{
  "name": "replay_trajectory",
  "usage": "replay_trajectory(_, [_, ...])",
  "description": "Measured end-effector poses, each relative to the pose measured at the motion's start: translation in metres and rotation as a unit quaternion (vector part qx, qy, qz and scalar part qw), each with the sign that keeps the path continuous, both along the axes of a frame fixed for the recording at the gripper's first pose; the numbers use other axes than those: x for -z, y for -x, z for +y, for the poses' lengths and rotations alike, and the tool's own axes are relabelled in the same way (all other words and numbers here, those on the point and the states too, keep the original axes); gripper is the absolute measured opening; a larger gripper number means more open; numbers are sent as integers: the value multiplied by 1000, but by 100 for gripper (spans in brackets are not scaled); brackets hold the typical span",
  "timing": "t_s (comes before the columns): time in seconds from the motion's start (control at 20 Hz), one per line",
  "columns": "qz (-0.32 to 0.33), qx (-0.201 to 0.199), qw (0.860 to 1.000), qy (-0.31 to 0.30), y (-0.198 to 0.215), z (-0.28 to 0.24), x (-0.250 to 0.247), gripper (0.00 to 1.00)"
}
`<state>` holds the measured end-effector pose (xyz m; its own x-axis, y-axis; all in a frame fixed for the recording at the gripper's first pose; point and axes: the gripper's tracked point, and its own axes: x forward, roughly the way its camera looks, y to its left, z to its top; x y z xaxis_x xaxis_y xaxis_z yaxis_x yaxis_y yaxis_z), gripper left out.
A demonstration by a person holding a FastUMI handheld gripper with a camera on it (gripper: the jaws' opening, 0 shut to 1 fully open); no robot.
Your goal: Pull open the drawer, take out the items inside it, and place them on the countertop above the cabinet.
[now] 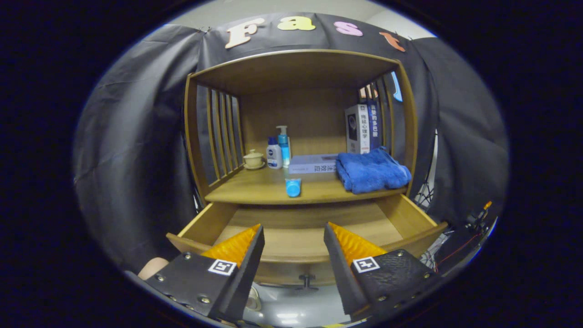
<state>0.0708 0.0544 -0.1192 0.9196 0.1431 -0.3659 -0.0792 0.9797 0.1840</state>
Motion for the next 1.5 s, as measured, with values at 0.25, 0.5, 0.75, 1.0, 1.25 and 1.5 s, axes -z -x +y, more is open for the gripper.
replay_trajectory(0.25, [2, -17, 1000, 15, 17, 9, 10, 78])
replay_trajectory(0.5, [26, -36, 998, 38, 31, 26, 37, 78])
replay_trajectory(0.75, [49, -47, 996, 57, 39, 42, 62, 78])
replay_trajectory(1.0, [56, -50, 996, 43, 35, 46, 71, 78])
replay_trajectory(1.25, [64, -36, 996, 49, 30, 41, 84, 78])
replay_trajectory(1.5, [51, 18, 998, 34, 17, 32, 88, 78])
